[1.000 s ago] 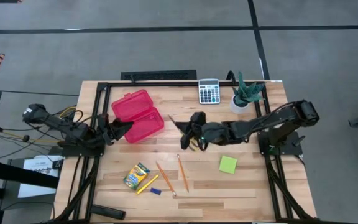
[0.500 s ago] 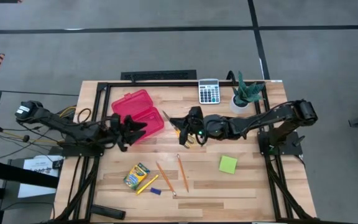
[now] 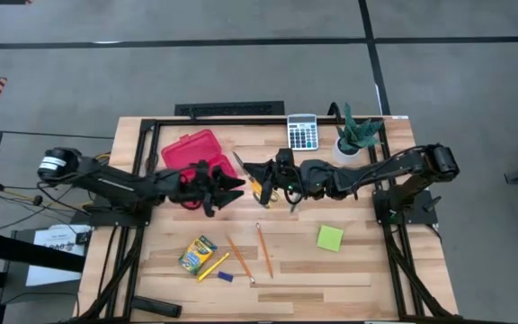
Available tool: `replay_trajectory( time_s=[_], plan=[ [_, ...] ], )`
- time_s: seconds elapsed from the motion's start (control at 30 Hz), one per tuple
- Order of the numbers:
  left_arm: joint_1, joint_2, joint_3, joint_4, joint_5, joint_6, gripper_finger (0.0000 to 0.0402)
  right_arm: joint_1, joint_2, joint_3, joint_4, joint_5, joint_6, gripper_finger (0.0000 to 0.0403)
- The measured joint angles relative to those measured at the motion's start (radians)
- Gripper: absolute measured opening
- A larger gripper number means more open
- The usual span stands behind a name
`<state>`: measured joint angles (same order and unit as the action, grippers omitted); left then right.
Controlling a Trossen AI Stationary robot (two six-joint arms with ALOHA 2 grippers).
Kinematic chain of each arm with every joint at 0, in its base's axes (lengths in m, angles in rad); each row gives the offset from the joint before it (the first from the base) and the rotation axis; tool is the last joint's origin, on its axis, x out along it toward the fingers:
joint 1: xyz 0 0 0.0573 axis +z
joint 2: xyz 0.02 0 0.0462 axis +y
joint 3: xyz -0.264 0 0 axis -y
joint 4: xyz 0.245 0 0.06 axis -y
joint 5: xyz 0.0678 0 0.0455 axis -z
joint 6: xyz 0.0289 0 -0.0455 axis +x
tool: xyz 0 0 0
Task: Pack school essentials
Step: Put the yellow scissors into the red supply box
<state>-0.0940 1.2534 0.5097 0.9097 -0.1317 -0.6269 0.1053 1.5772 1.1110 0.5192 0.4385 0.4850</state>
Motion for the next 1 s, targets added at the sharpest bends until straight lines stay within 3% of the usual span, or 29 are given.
replay_trajectory(
  time_s=[0.23, 0.47, 0.6, 0.83, 1.0],
  plan=[
    [0.043, 0.133, 0.115, 0.002, 0.083, 0.007, 0.0249, -0.001, 0.0, 0.0, 0.01, -0.009, 0.0, 0.0],
    [0.048, 0.174, 0.166, 0.0, 0.131, 0.06, 0.0231, -0.001, 0.0, 0.0, 0.017, -0.011, -0.017, 0.0],
    [0.049, 0.173, 0.166, 0.001, 0.12, 0.083, 0.0178, -0.001, 0.0, 0.0, 0.017, -0.011, -0.02, 0.0],
    [0.05, 0.171, 0.166, -0.008, 0.09, 0.108, 0.0036, -0.001, 0.0, 0.0, 0.029, -0.02, -0.024, 0.0],
    [0.05, 0.171, 0.166, -0.019, 0.077, 0.115, 0.0026, -0.002, 0.0, 0.0, 0.033, -0.019, -0.055, 0.0002]
  ],
)
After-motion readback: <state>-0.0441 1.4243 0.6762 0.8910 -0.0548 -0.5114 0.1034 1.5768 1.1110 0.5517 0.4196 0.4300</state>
